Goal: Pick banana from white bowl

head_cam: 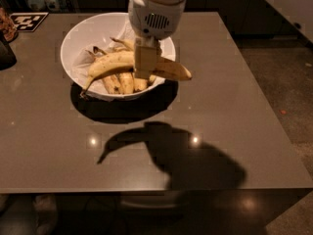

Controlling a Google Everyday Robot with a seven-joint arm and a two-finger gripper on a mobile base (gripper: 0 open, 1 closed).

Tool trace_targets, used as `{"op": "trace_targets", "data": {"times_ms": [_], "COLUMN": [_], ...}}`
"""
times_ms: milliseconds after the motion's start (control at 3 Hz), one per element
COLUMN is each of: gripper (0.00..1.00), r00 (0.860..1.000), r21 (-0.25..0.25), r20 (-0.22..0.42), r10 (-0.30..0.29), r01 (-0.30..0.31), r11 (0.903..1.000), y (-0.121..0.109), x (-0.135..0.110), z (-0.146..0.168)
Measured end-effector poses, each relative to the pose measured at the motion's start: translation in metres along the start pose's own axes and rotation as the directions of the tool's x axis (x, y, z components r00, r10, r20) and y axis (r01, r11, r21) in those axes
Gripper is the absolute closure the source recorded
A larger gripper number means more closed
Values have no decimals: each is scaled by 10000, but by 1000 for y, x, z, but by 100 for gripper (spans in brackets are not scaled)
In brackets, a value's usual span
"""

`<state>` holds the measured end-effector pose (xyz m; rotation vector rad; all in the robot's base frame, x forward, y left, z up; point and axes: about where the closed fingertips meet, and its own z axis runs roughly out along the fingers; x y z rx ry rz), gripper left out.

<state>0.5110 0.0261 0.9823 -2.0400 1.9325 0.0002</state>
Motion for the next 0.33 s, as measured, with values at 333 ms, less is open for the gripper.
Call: {"op": "trace_targets", "data": {"times_ms": [333], "gripper": [100], "r00": [9999], "r21": [-74], "r20": [-40], "r10": [165], "r01": [-165], "r11": [9998], "y": [4], "x": [2], "z": [3]}}
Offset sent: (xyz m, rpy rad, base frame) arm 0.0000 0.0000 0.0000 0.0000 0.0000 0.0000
